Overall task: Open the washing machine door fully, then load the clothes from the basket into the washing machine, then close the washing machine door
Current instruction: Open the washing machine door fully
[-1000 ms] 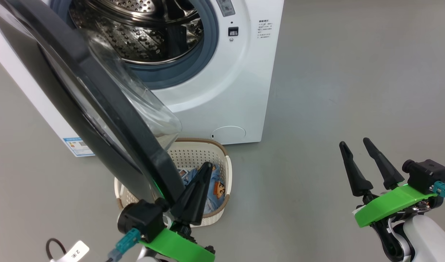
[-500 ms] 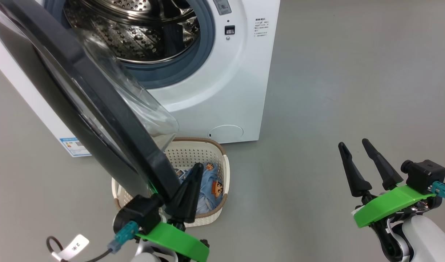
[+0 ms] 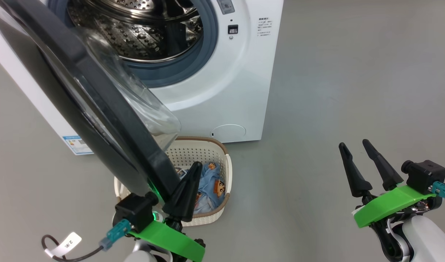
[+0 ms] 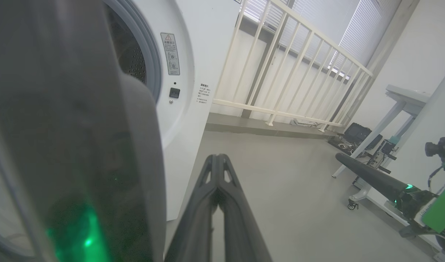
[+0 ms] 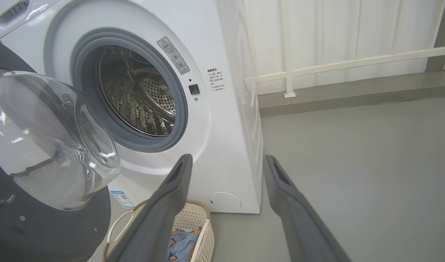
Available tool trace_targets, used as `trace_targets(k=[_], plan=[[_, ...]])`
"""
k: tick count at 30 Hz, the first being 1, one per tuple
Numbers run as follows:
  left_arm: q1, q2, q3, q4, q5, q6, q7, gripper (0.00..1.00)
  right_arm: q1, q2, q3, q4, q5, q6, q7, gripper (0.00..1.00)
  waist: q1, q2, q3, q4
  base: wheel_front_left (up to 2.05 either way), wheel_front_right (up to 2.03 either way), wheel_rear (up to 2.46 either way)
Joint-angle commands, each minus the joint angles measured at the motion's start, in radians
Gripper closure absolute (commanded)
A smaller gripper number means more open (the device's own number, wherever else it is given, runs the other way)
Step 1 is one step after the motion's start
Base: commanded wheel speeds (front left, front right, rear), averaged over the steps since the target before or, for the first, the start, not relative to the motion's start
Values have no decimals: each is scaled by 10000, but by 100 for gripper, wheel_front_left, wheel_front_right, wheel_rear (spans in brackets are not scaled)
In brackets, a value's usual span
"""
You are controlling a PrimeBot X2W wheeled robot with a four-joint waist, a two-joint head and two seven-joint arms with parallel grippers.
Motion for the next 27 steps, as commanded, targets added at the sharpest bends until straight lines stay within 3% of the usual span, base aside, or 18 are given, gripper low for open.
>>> trace_targets(k=[1,27], plan=[[-337,210,536,-160,-78,156,-101,100,-212,-105,137,-189,64,46,-122,0,0,0,3,71,0,0,0],[212,673,577,-559,-188,511,53,100,-207,12,225,-82,245,46,-122,0,0,0,-65,1500,0,0,0]])
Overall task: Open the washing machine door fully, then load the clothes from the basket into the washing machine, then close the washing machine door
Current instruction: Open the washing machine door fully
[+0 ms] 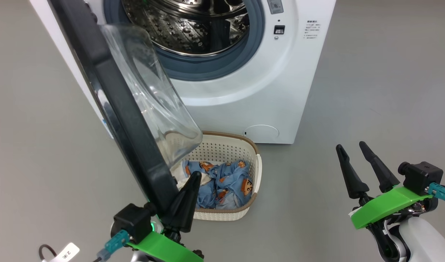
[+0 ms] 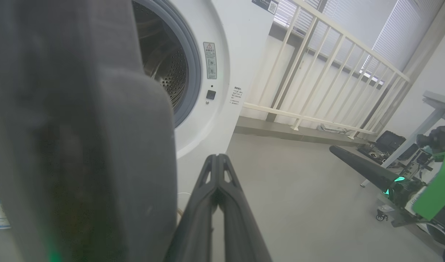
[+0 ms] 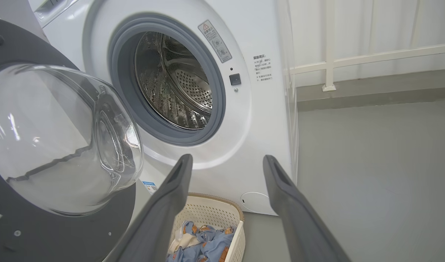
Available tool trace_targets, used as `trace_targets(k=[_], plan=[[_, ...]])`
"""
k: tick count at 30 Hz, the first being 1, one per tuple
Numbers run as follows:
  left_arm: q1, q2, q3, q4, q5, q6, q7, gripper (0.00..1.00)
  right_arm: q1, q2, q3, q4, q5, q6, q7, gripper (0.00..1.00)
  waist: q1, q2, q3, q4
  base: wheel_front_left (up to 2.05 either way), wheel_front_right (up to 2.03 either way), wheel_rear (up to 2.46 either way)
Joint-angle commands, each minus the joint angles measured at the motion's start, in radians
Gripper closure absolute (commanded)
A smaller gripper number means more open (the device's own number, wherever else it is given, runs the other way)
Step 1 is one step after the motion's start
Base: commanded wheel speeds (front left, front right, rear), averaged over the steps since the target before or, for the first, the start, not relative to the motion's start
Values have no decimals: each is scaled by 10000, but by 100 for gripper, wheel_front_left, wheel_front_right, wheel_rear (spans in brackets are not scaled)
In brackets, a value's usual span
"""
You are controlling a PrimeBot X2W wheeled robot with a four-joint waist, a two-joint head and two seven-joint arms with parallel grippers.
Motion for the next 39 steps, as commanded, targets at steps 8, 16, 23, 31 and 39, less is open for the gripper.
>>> trace_targets(k=[8,16,23,31,39], plan=[[-69,557,847,-293,-164,428,80,100,-128,-118,128,-155,94,46,-122,0,1,-1,-94,400,0,0,0],[32,670,1010,-547,-220,601,-9,100,-83,-79,48,-161,37,46,-122,0,1,-1,-22,908,0,0,0],[163,797,1240,-616,-348,766,-55,100,-92,-86,5,-211,-5,46,-122,0,1,-1,-18,1251,0,0,0],[459,1144,1693,-780,-495,1028,-100,100,-32,-30,-46,-265,-36,46,-122,0,1,-1,-101,1576,0,0,0],[576,1444,2059,-922,-615,1263,-15,100,15,25,-65,-269,-40,46,-122,0,1,-1,-102,1851,0,0,0]])
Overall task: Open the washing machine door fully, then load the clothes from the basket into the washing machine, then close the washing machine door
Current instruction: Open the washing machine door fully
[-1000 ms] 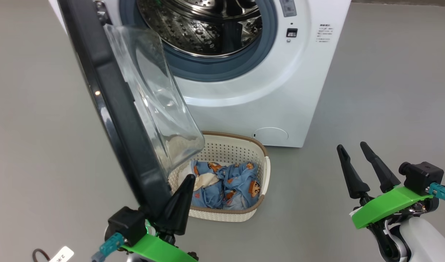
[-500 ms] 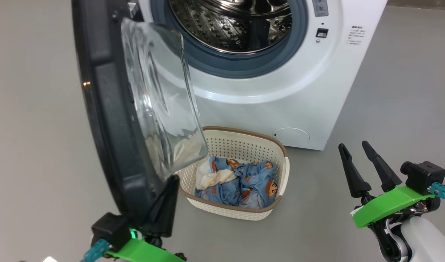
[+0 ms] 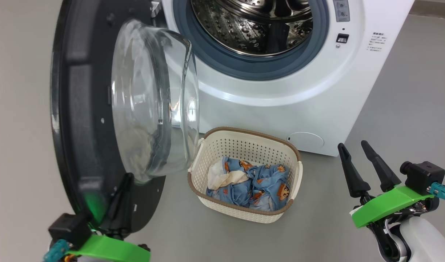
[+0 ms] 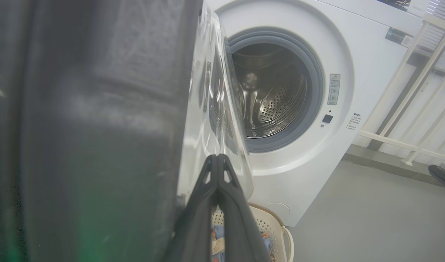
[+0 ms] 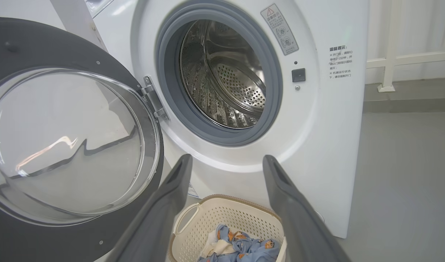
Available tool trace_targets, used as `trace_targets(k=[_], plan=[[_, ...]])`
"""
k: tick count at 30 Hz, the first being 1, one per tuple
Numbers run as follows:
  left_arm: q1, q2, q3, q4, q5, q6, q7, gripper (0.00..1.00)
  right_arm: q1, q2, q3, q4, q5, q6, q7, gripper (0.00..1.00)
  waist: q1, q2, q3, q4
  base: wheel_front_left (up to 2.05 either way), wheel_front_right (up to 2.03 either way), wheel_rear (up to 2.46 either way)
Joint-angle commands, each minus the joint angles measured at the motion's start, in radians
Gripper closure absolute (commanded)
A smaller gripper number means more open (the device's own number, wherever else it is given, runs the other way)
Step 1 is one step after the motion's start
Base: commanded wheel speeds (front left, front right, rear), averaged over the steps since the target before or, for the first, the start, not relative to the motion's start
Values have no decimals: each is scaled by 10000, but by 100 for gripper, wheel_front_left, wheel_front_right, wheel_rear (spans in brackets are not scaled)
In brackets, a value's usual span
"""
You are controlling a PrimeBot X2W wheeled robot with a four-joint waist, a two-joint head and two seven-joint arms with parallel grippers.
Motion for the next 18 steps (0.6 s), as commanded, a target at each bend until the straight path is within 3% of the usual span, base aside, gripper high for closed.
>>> trace_targets(k=[1,18], plan=[[-168,394,625,-274,-105,165,-16,100,-13,-42,108,-244,-25,46,-122,0,-1,-1,12,82,0,0,0],[-424,1160,1773,161,-596,482,5,100,-89,-114,61,-347,-60,46,-122,0,-1,-1,375,753,0,0,0]])
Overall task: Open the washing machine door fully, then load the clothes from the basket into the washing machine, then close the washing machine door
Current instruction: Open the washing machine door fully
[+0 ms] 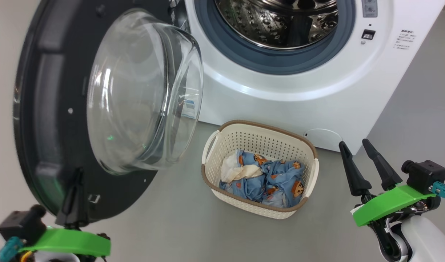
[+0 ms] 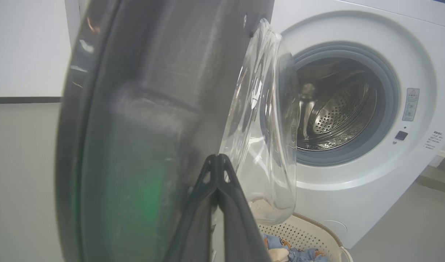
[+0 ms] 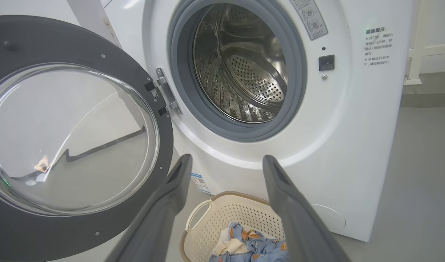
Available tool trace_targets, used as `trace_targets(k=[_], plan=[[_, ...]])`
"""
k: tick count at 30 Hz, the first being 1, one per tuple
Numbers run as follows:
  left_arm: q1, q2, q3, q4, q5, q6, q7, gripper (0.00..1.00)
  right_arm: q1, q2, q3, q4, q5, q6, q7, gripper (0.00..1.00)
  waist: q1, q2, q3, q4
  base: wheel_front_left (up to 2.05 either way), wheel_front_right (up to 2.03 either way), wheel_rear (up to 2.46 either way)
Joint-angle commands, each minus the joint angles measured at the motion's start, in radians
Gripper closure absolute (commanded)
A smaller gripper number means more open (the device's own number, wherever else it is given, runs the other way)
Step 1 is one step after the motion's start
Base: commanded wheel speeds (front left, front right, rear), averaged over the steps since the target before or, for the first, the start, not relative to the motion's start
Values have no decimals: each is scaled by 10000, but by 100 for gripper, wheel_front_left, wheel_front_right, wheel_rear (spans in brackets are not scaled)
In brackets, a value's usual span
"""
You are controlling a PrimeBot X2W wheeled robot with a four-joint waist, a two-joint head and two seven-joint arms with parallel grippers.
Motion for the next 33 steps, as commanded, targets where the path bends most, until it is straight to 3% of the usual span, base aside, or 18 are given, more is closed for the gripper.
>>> trace_targets(k=[1,8,18,33], plan=[[-426,478,623,25,-176,187,22,100,-110,-128,113,-267,-65,46,-122,0,0,0,161,137,0,0,0],[-1006,790,987,623,-395,127,45,100,-258,-261,66,-314,-77,46,-122,0,0,0,642,495,0,0,0],[-2701,896,1160,2473,-833,-370,52,100,-654,-489,2,-323,-133,46,-122,0,0,0,1331,1116,0,0,0],[-4580,1478,1113,5066,-821,-913,30,100,-997,-766,-86,-383,-179,46,-122,0,0,0,1884,1353,0,0,0]])
